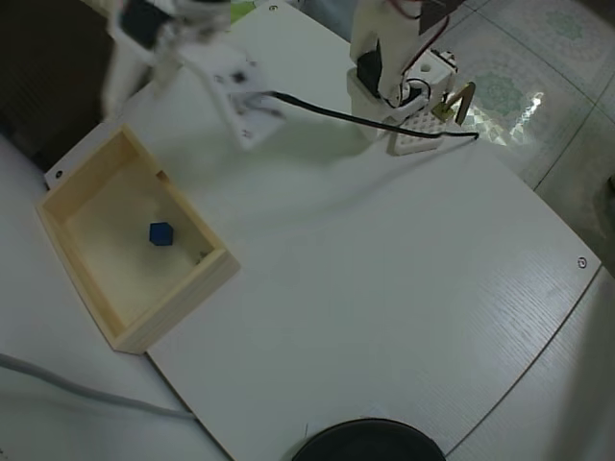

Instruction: Pick up the small blue cube and put it into the box

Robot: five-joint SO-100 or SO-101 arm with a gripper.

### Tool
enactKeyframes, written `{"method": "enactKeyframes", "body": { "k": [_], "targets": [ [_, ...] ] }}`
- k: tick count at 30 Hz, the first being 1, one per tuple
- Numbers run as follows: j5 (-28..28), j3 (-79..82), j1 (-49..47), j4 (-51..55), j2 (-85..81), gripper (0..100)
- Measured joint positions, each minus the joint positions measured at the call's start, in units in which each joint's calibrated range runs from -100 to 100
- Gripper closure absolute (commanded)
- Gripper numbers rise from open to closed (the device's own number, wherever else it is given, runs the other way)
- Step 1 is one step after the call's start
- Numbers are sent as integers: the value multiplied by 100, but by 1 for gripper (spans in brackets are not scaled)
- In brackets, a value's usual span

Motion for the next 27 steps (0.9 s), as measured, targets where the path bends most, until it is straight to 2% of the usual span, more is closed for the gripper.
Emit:
{"method": "enactKeyframes", "body": {
  "k": [13,19,24,27],
  "targets": [
    [-5,3946,-936,-136,-2666,80],
    [-5,6109,-921,-1032,-3986,80],
    [-26,8172,-906,-2277,-5383,80],
    [-237,9385,-906,-3019,-6390,80]
  ]
}}
